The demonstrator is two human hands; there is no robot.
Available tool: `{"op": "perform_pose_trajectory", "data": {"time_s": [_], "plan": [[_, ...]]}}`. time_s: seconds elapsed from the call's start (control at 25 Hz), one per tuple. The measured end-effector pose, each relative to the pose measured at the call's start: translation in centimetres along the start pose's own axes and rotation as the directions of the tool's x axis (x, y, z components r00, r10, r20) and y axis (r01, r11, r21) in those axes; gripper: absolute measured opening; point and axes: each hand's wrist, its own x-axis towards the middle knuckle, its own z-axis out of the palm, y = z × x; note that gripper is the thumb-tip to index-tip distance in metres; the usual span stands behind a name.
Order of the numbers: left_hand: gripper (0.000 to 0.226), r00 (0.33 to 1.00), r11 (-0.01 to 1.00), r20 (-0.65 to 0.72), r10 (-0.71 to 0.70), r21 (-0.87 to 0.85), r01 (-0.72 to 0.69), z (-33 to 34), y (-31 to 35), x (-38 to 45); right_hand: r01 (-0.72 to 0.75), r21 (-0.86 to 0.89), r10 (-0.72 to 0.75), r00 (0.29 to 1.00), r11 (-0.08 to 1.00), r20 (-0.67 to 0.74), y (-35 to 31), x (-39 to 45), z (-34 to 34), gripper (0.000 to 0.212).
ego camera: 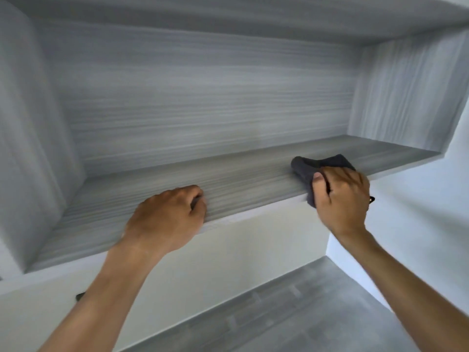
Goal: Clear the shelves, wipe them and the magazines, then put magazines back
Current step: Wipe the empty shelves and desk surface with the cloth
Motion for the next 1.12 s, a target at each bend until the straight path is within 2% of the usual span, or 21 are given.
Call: {"op": "perform_pose_trajectory", "data": {"time_s": [0.08, 0.2, 0.28, 0.36, 0.52, 0.6, 0.68, 0.72, 0.8, 0.88, 0.92, 1.0, 1.04, 1.12], "plan": [[0.029, 1.000, 1.000, -0.004, -0.012, -0.003, 0.012, 0.2, 0.0, -0.1, 0.041, 0.091, -0.038, 0.999, 0.995, -0.030, -5.8, -2.2, 0.0, 0.034], [0.029, 0.995, 0.997, -0.086, -0.051, 0.049, 0.055, 0.3, 0.0, -0.5, 0.240, 0.243, -0.252, 0.968, 0.940, 0.016, -13.4, -5.7, -0.7, 0.036], [0.030, 0.994, 0.997, -0.103, -0.041, 0.068, 0.049, 0.3, -0.5, -1.1, 0.377, 0.258, -0.402, 0.914, 0.890, 0.052, -14.2, -5.8, -1.5, 0.041], [0.033, 0.993, 0.997, -0.114, -0.017, 0.068, 0.025, 0.5, -1.2, -1.8, 0.452, 0.261, -0.490, 0.866, 0.853, 0.102, -11.2, -4.6, -1.7, 0.046], [0.039, 0.989, 0.993, -0.147, 0.014, 0.116, 0.004, 0.9, -1.5, -2.3, 0.252, 0.202, -0.300, 0.917, 0.946, 0.263, -2.3, 0.1, -1.9, 0.061], [0.050, 0.992, 0.987, -0.127, 0.018, 0.159, 0.002, 0.8, -0.9, -1.8, 0.213, 0.168, -0.258, 0.913, 0.962, 0.317, -3.8, 0.4, -2.1, 0.061], [0.059, 0.993, 0.988, -0.116, 0.017, 0.156, 0.001, 0.5, -0.5, -1.6, 0.270, 0.229, -0.333, 0.889, 0.935, 0.314, -9.0, -0.8, -1.7, 0.053], [0.057, 0.992, 0.991, -0.126, 0.021, 0.131, -0.004, 0.4, -0.7, -1.8, 0.317, 0.298, -0.409, 0.851, 0.900, 0.329, -11.8, -1.7, -1.8, 0.054], [0.046, 0.988, 0.997, -0.154, 0.012, 0.077, 0.000, 0.2, -1.7, -3.0, 0.388, 0.418, -0.553, 0.721, 0.822, 0.418, -14.2, -2.4, -2.5, 0.061], [0.041, 0.967, 0.998, -0.254, -0.002, 0.060, 0.018, -0.2, -3.2, -4.8, 0.338, 0.510, -0.598, 0.602, 0.791, 0.529, -11.5, 0.4, -2.4, 0.059], [0.039, 0.954, 0.997, -0.299, -0.001, 0.071, 0.024, -0.5, -4.3, -5.9, 0.270, 0.518, -0.572, 0.548, 0.811, 0.610, -9.2, 2.1, -1.9, 0.050], [0.037, 0.935, 0.995, -0.353, 0.032, 0.096, 0.002, -0.6, -6.5, -7.6, 0.122, 0.404, -0.411, 0.469, 0.907, 0.782, -5.5, 5.6, -0.8, 0.029], [0.036, 0.930, 0.995, -0.363, 0.059, 0.095, -0.026, -0.7, -7.1, -8.1, 0.131, 0.322, -0.346, 0.458, 0.938, 0.819, -4.8, 6.9, -0.1, 0.026], [0.035, 0.919, 0.991, -0.383, 0.096, 0.119, -0.053, -0.6, -7.5, -8.3, 0.250, 0.215, -0.312, 0.467, 0.944, 0.828, -6.3, 7.8, 1.4, 0.033]]}}
